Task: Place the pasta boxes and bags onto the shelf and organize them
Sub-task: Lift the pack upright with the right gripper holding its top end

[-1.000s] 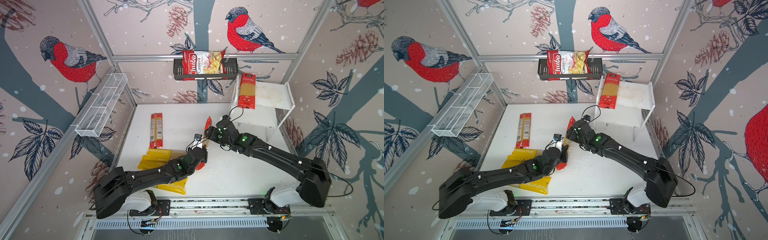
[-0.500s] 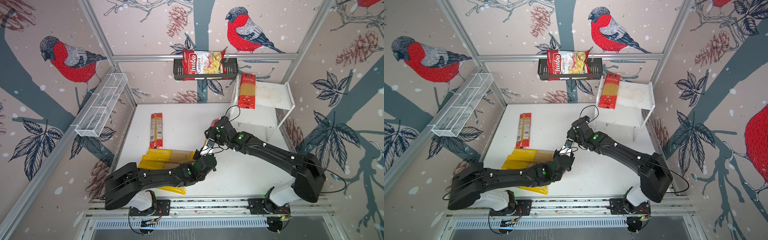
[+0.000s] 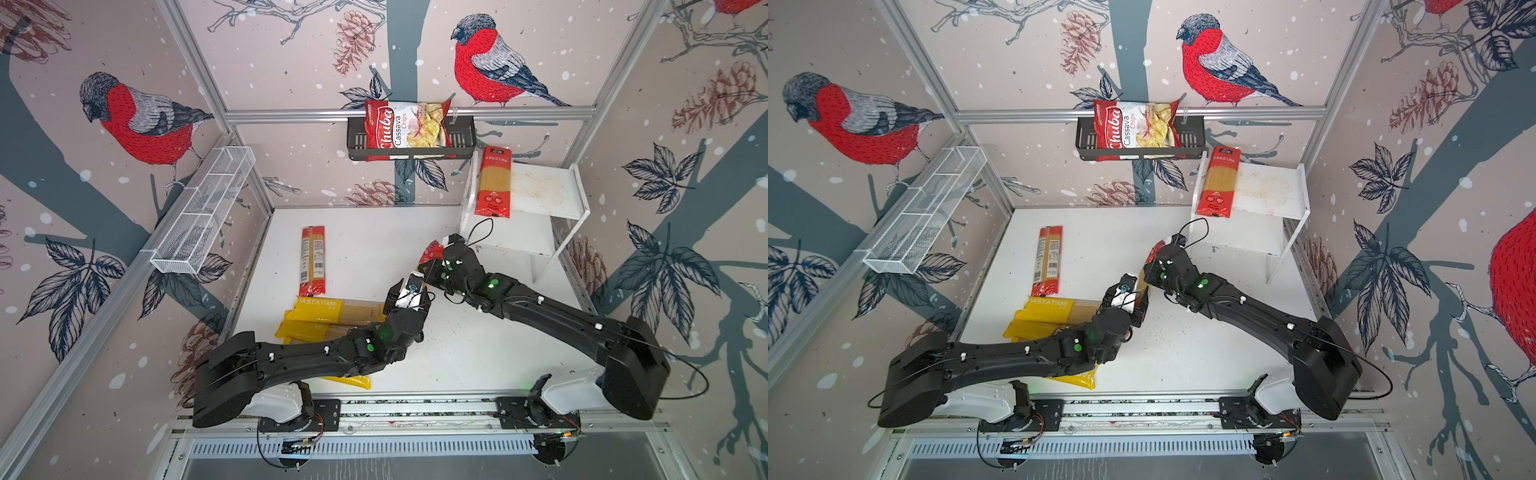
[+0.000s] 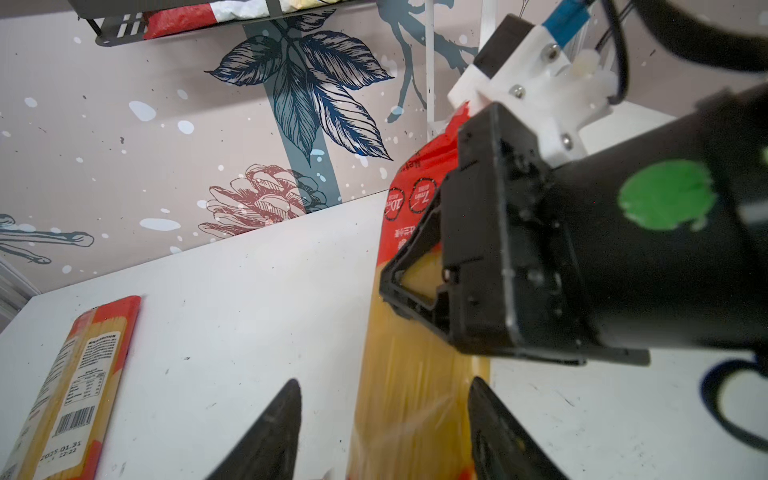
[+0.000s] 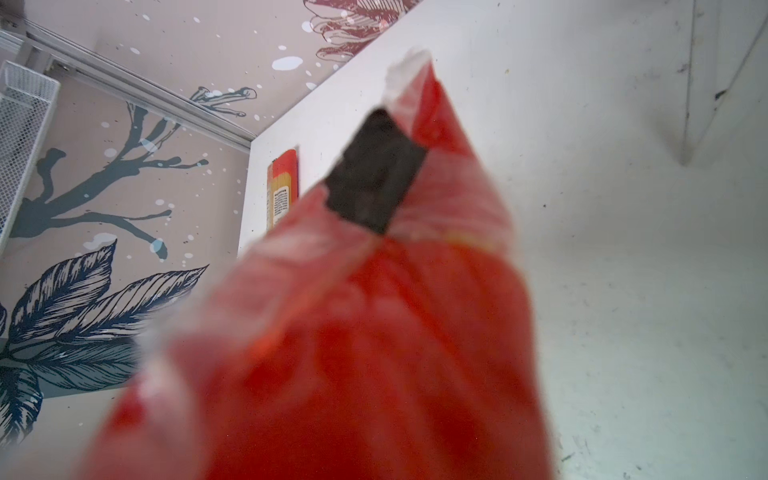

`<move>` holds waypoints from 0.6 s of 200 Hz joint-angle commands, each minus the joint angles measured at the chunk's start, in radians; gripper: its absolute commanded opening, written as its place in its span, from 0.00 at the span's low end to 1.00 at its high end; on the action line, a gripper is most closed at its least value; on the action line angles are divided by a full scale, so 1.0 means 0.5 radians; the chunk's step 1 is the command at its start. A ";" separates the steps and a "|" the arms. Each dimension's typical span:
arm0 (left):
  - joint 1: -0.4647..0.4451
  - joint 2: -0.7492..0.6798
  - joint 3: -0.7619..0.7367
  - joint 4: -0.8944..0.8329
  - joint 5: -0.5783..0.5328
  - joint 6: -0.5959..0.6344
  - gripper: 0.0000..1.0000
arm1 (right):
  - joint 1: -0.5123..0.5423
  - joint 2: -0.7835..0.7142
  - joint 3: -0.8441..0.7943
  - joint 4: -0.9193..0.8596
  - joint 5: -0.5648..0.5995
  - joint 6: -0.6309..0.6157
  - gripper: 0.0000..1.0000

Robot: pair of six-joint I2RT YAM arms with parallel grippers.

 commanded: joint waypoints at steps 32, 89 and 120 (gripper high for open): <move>0.175 -0.288 -0.087 -0.180 0.564 -0.246 0.71 | -0.100 -0.100 -0.044 0.400 0.020 -0.343 0.06; 0.660 -0.575 -0.208 -0.151 1.445 -0.498 0.77 | -0.123 -0.233 -0.165 0.522 -0.143 -0.830 0.00; 0.906 -0.569 -0.255 -0.039 1.847 -0.535 0.77 | -0.137 -0.322 -0.253 0.673 -0.406 -1.029 0.00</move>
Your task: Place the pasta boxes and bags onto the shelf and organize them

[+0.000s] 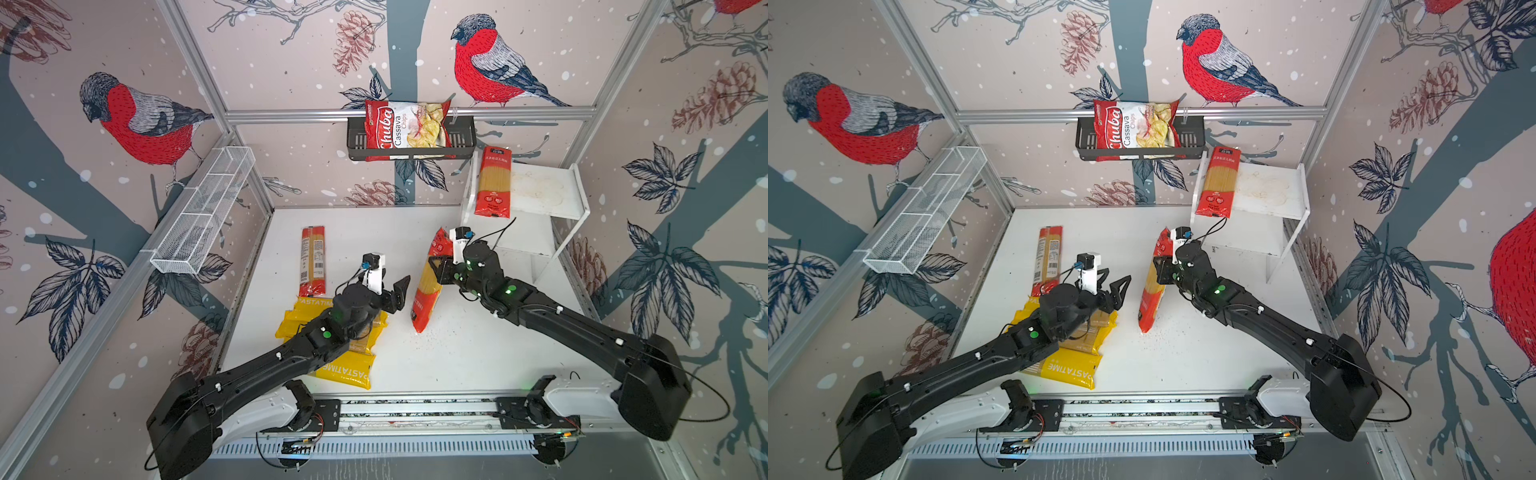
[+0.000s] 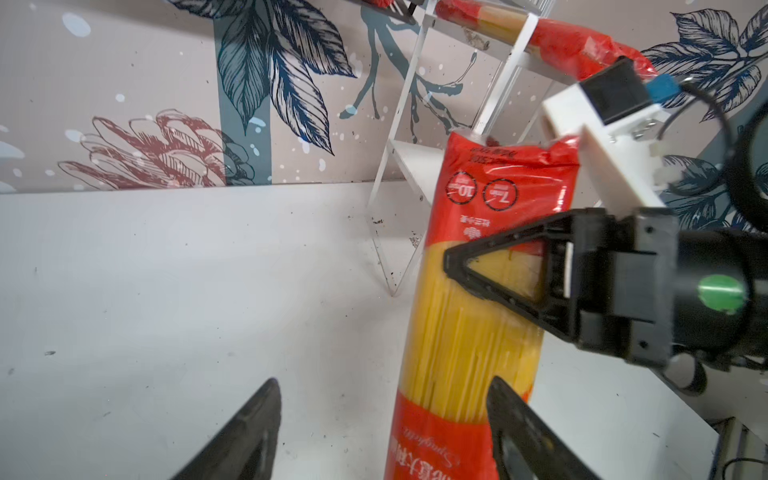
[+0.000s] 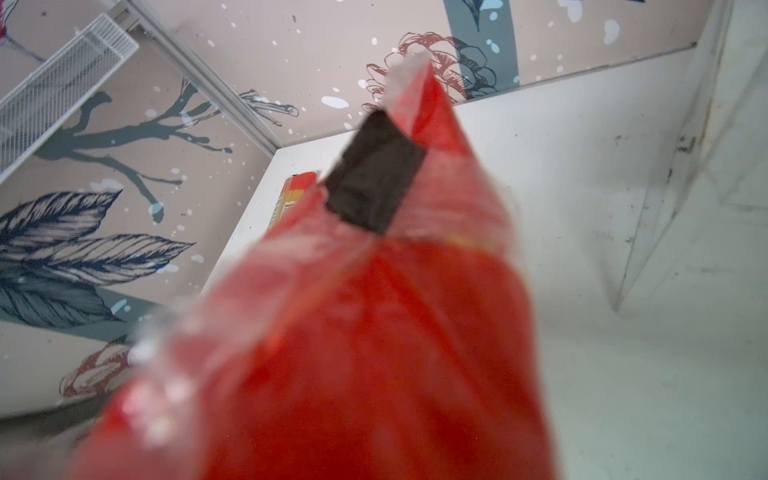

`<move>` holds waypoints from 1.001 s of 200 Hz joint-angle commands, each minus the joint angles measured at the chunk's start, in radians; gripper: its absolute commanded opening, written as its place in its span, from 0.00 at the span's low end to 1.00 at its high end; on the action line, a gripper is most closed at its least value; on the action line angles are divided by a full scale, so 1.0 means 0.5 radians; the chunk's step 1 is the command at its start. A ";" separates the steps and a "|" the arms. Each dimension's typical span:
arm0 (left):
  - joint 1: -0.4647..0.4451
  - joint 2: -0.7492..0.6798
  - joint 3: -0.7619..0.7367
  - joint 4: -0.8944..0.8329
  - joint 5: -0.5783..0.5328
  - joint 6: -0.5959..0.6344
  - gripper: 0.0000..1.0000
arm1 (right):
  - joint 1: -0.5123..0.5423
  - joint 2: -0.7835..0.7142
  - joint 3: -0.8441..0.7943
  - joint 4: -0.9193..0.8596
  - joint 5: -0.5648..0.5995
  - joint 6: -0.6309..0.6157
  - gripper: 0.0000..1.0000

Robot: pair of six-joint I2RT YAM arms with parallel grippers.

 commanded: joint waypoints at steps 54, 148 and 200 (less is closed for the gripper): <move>0.358 -0.023 -0.189 0.418 0.975 -0.046 0.79 | -0.073 -0.229 -0.039 0.458 -0.728 -0.437 0.00; 0.356 0.287 -0.077 0.713 1.645 -0.020 0.80 | -0.067 -0.217 0.132 0.266 -1.625 -0.748 0.03; 0.355 0.335 -0.088 0.917 1.826 -0.079 0.70 | -0.060 -0.208 0.149 0.249 -1.755 -0.824 0.02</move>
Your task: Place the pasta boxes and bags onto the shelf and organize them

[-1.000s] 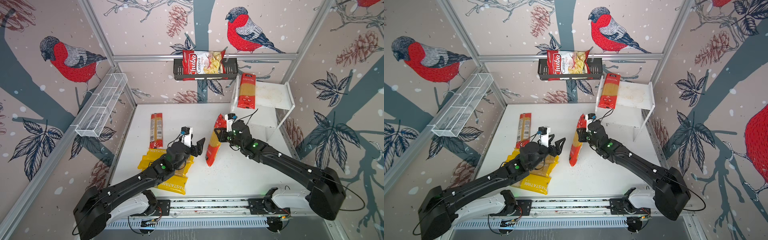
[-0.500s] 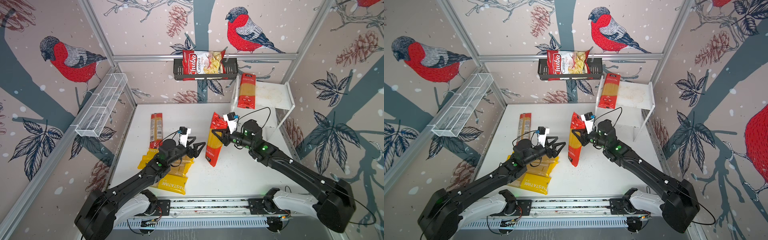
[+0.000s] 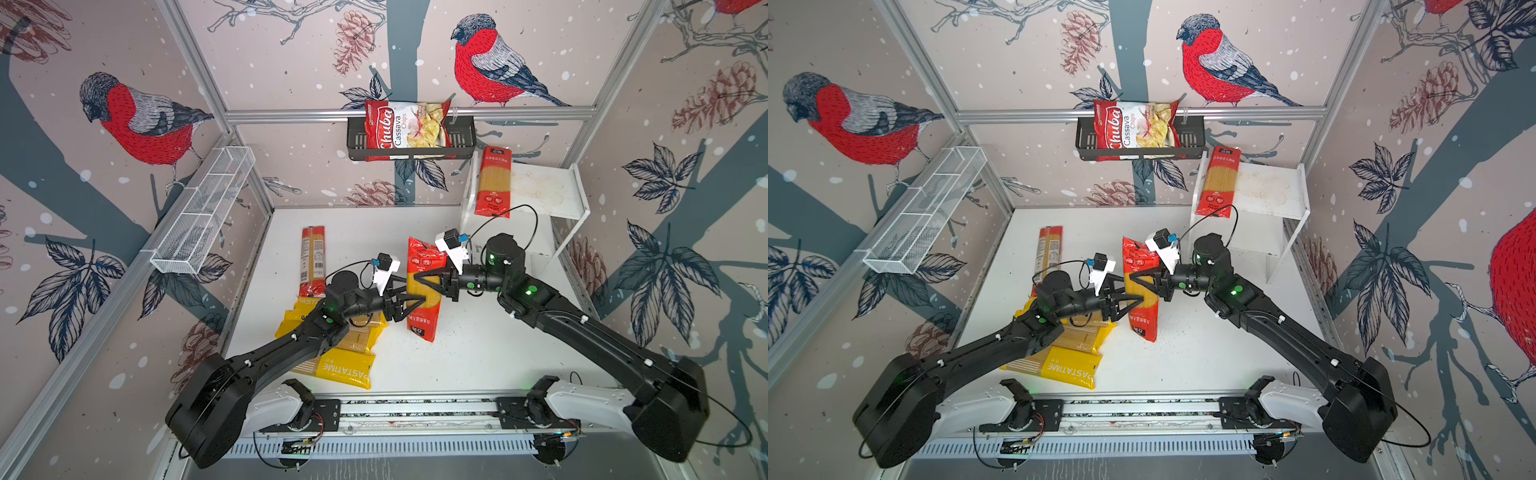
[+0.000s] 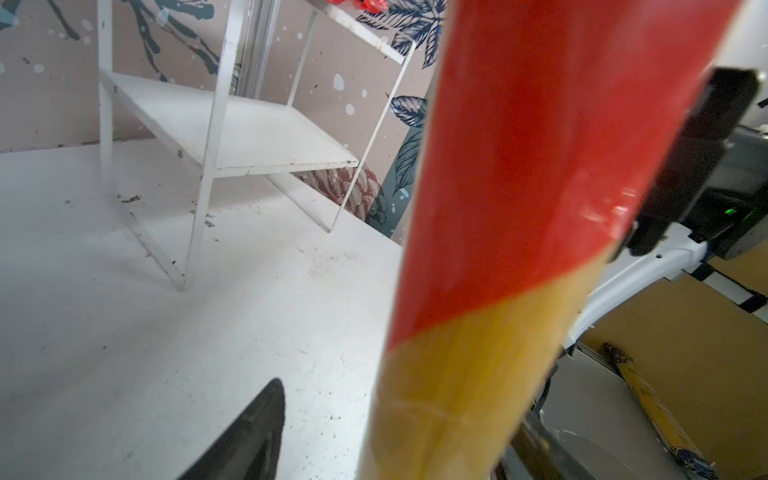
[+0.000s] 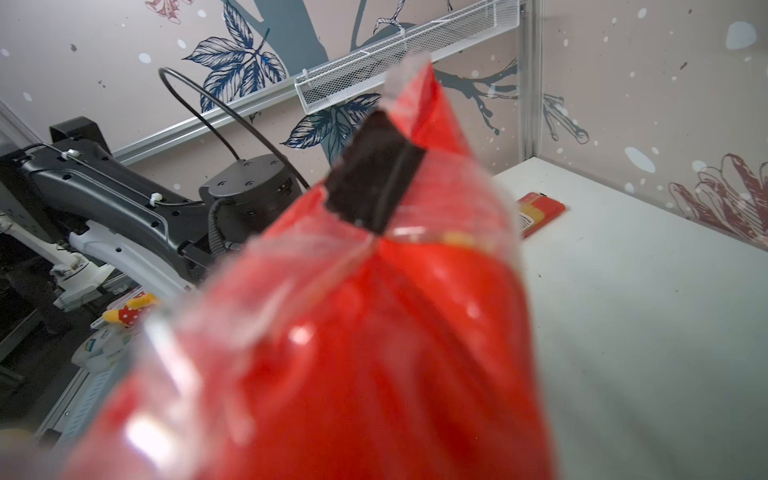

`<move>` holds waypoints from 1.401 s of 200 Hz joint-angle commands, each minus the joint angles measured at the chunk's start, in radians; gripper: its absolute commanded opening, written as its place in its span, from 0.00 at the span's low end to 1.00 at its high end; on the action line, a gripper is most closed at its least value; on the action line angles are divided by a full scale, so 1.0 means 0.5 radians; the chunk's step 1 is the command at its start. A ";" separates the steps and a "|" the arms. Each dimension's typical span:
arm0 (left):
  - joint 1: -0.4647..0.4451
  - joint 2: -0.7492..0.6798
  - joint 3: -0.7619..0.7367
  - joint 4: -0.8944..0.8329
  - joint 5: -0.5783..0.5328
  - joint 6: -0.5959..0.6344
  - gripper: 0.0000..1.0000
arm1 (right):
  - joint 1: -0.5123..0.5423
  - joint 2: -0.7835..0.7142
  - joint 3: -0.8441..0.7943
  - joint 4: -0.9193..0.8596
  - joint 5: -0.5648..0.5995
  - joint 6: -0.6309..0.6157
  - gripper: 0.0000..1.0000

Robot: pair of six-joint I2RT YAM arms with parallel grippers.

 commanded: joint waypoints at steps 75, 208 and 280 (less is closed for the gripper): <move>0.003 0.070 0.028 0.311 0.142 -0.086 0.37 | 0.011 0.062 0.035 0.238 -0.183 -0.070 0.22; 0.183 0.147 0.134 0.358 -0.102 -0.231 0.00 | -0.232 -0.142 -0.360 0.495 0.155 0.262 0.77; 0.259 0.274 0.263 0.316 -0.958 -0.978 0.02 | -0.232 -0.232 -0.902 0.932 0.646 1.278 0.80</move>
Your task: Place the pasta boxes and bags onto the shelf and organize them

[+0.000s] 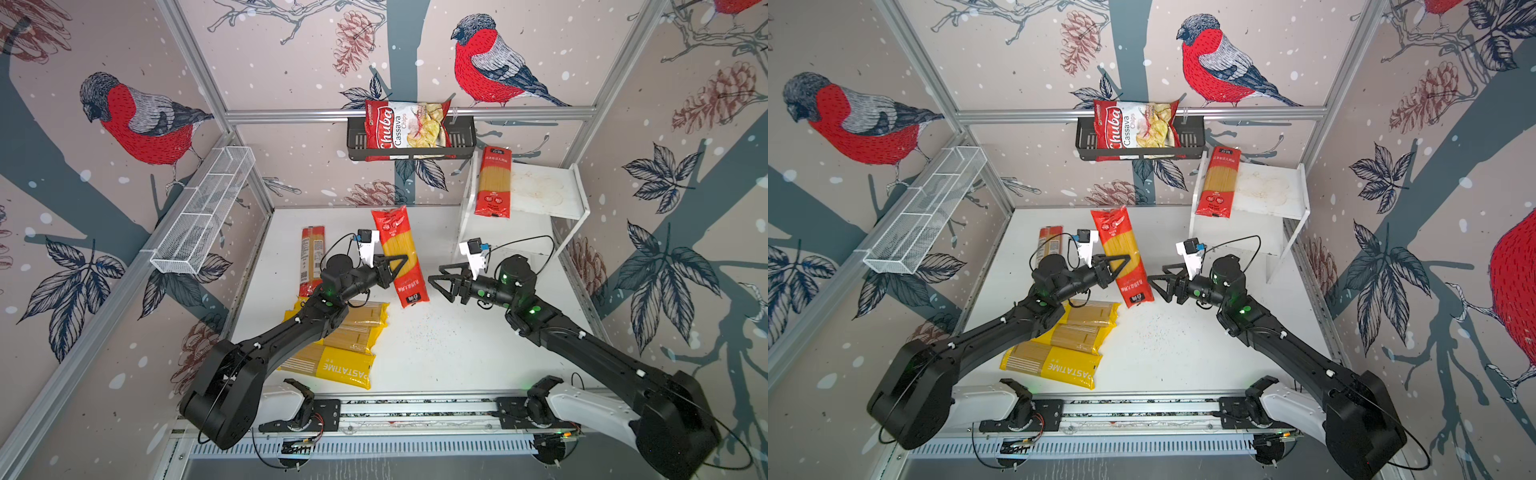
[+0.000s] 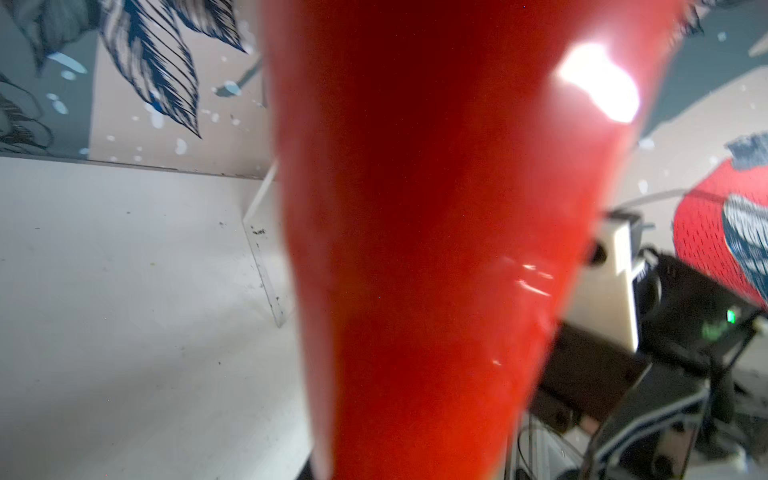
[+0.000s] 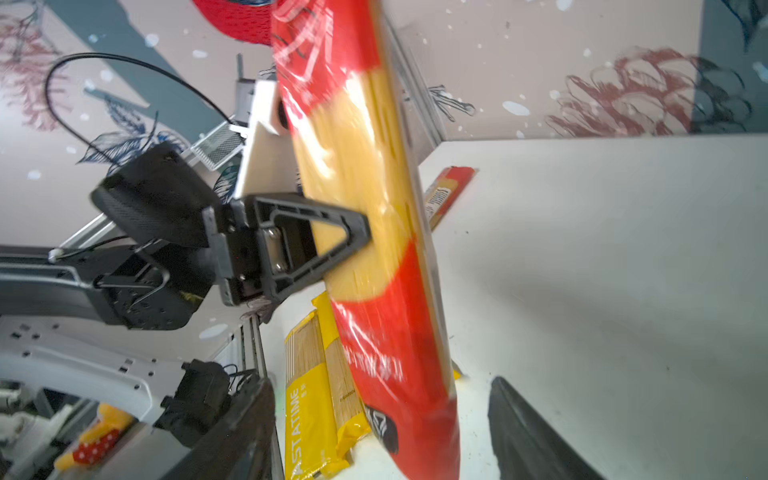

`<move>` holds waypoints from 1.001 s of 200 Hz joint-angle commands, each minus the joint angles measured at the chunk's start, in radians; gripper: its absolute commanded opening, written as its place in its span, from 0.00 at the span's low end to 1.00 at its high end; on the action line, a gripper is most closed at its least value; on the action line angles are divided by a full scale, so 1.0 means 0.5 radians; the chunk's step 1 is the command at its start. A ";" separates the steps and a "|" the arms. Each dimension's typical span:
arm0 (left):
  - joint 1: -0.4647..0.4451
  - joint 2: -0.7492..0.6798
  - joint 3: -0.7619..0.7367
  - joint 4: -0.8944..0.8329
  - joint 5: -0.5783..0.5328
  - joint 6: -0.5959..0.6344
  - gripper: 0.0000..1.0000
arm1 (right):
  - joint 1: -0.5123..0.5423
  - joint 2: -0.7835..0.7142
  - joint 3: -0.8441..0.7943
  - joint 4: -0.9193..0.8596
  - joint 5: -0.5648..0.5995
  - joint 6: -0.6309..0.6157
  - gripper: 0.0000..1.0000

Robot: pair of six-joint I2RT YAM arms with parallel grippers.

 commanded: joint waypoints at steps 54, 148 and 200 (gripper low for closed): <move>0.000 0.134 -0.007 0.492 -0.300 -0.869 0.04 | 0.220 -0.124 -0.476 0.617 0.539 0.919 0.86; -0.061 0.029 0.218 -0.257 -0.260 -0.163 0.05 | 0.149 -0.136 -0.372 0.375 0.565 0.726 0.85; 0.048 0.188 0.491 -0.925 0.560 0.619 0.03 | -0.071 -0.256 -0.028 -0.311 0.464 0.131 0.87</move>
